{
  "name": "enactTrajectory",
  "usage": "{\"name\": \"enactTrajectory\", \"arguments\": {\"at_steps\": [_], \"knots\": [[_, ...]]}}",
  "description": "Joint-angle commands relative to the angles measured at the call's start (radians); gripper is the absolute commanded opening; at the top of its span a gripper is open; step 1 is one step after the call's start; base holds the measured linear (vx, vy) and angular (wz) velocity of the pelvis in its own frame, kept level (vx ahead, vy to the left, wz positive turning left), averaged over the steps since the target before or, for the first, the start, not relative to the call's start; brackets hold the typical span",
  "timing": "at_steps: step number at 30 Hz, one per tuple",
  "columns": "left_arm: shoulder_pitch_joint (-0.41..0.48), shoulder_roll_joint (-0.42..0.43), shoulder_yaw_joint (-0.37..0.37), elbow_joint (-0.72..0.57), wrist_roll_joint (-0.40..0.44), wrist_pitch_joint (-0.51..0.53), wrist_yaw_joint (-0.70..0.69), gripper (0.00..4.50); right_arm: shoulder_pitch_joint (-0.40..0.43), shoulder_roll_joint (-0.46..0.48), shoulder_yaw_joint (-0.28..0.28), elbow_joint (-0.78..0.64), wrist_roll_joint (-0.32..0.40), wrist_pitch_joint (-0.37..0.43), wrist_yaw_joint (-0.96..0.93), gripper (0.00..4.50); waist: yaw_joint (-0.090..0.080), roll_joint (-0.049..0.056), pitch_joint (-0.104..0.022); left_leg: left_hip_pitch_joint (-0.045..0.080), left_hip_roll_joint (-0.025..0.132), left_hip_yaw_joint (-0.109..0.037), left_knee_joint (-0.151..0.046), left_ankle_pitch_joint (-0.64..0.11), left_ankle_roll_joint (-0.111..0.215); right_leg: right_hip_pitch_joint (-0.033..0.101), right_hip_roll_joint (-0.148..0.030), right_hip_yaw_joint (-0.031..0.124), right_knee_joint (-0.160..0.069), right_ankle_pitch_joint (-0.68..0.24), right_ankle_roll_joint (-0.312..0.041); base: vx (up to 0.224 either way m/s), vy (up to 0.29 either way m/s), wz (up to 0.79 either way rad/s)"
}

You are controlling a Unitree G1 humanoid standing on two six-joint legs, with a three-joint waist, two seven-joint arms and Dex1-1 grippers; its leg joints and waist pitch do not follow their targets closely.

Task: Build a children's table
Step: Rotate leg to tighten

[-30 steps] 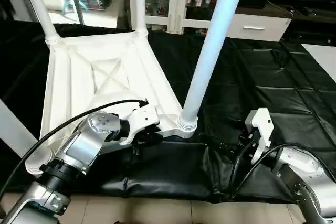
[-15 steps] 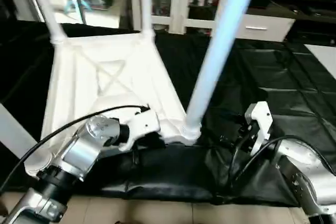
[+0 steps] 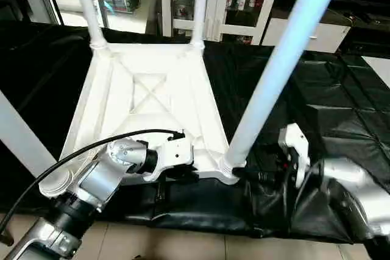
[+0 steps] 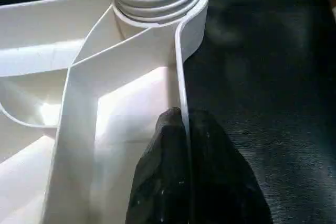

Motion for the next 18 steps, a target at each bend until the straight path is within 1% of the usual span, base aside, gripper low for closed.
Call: {"name": "enactTrajectory", "arguments": {"at_steps": [1, 2, 3, 4, 5, 7, 8, 9, 11, 13, 14, 16, 17, 18], "knots": [[-0.005, -0.028, -0.043, -0.003, -0.043, -0.04, -0.045, 0.05, -0.018, -0.014, -0.002, 0.025, -0.019, -0.029, 0.017, 3.98, -0.005, -0.016, -0.055, 0.01, 0.039, -0.012, -0.072, -0.212, 0.045, 0.027, -0.042, 0.032, -0.066, -0.291, -0.196, 0.0, 0.0, 0.0], [-0.006, -0.027, -0.046, -0.002, -0.044, -0.04, -0.052, 0.05, -0.028, -0.016, 0.004, 0.039, -0.025, -0.039, 0.026, 3.98, -0.003, -0.013, -0.057, 0.011, 0.04, -0.012, -0.071, -0.197, 0.052, 0.027, -0.043, 0.033, -0.063, -0.266, -0.203, 0.0, 0.0, 0.0], [-0.008, -0.027, -0.048, 0.0, -0.043, -0.043, -0.056, 0.05, -0.036, -0.019, 0.012, 0.05, -0.032, -0.049, 0.036, 3.98, -0.003, -0.013, -0.057, 0.008, 0.039, -0.012, -0.071, -0.188, 0.056, 0.03, -0.042, 0.032, -0.061, -0.254, -0.206, 0.0, 0.0, 0.0], [-0.01, -0.028, -0.047, 0.002, -0.042, -0.043, -0.058, 0.0, -0.043, -0.024, 0.022, 0.06, -0.038, -0.057, 0.051, 3.69, -0.004, -0.017, -0.058, 0.005, 0.039, -0.012, -0.07, -0.175, 0.06, 0.033, -0.042, 0.031, -0.059, -0.236, -0.21, 0.0, 0.0, 0.0], [-0.012, -0.03, -0.046, 0.005, -0.04, -0.045, -0.059, 0.0, -0.05, -0.027, 0.031, 0.07, -0.042, -0.062, 0.068, 3.62, -0.004, -0.016, -0.057, 0.004, 0.039, -0.013, -0.07, -0.175, 0.063, 0.033, -0.042, 0.03, -0.058, -0.24, -0.213, 0.0, 0.0, 0.0], [-0.016, -0.032, -0.045, 0.012, -0.036, -0.049, -0.059, 0.0, -0.055, -0.031, 0.04, 0.081, -0.043, -0.064, 0.09, 3.56, -0.003, -0.017, -0.058, 0.007, 0.039, -0.011, -0.068, -0.178, 0.067, 0.032, -0.043, 0.031, -0.059, -0.242, -0.215, 0.0, 0.0, 0.0], [-0.019, -0.033, -0.045, 0.016, -0.034, -0.051, -0.059, 0.0, -0.058, -0.033, 0.046, 0.086, -0.044, -0.064, 0.103, 3.43, -0.001, -0.016, -0.057, 0.007, 0.039, -0.01, -0.068, -0.184, 0.069, 0.031, -0.043, 0.031, -0.061, -0.252, -0.214, 0.0, 0.0, 0.0], [-0.022, -0.034, -0.044, 0.02, -0.032, -0.052, -0.061, 0.0, -0.062, -0.035, 0.052, 0.094, -0.046, -0.065, 0.121, 3.27, -0.001, -0.017, -0.057, 0.006, 0.04, -0.011, -0.068, -0.188, 0.069, 0.032, -0.044, 0.031, -0.061, -0.258, -0.213, 0.0, 0.0, 0.0], [-0.028, -0.037, -0.044, 0.03, -0.029, -0.055, -0.064, 0.0, -0.067, -0.038, 0.067, 0.108, -0.052, -0.064, 0.155, 3.15, 0.001, -0.017, -0.057, 0.007, 0.041, -0.012, -0.069, -0.192, 0.067, 0.031, -0.044, 0.031, -0.062, -0.269, -0.212, 0.0, 0.0, 0.0], [-0.03, -0.037, -0.044, 0.032, -0.028, -0.056, -0.065, 0.0, -0.069, -0.035, 0.07, 0.116, -0.055, -0.071, 0.158, 2.97, 0.003, -0.016, -0.057, 0.006, 0.041, -0.012, -0.069, -0.191, 0.064, 0.031, -0.044, 0.031, -0.061, -0.266, -0.211, 0.0, 0.0, 0.0], [-0.032, -0.036, -0.046, 0.035, -0.025, -0.058, -0.066, 0.0, -0.076, -0.029, 0.072, 0.135, -0.06, -0.084, 0.159, 2.75, 0.003, -0.017, -0.057, 0.006, 0.041, -0.013, -0.069, -0.195, 0.061, 0.031, -0.044, 0.03, -0.061, -0.27, -0.21, 0.0, 0.0, 0.0], [-0.033, -0.036, -0.046, 0.039, -0.024, -0.06, -0.066, 0.0, -0.082, -0.025, 0.074, 0.15, -0.064, -0.091, 0.162, 2.72, 0.004, -0.016, -0.058, 0.007, 0.041, -0.012, -0.069, -0.195, 0.058, 0.031, -0.045, 0.03, -0.06, -0.266, -0.213, 0.0, 0.0, 0.0], [-0.035, -0.036, -0.047, 0.043, -0.021, -0.064, -0.066, 0.0, -0.085, -0.024, 0.075, 0.157, -0.066, -0.091, 0.169, 2.59, 0.004, -0.017, -0.057, 0.005, 0.04, -0.012, -0.069, -0.2, 0.058, 0.031, -0.044, 0.03, -0.061, -0.269, -0.211, 0.0, 0.0, 0.0], [-0.036, -0.036, -0.047, 0.043, -0.021, -0.064, -0.066, 0.0, -0.086, -0.024, 0.075, 0.159, -0.067, -0.091, 0.17, 2.46, 0.005, -0.016, -0.057, 0.007, 0.04, -0.013, -0.069, -0.204, 0.057, 0.031, -0.044, 0.031, -0.062, -0.278, -0.209, 0.0, 0.0, 0.0]]}}
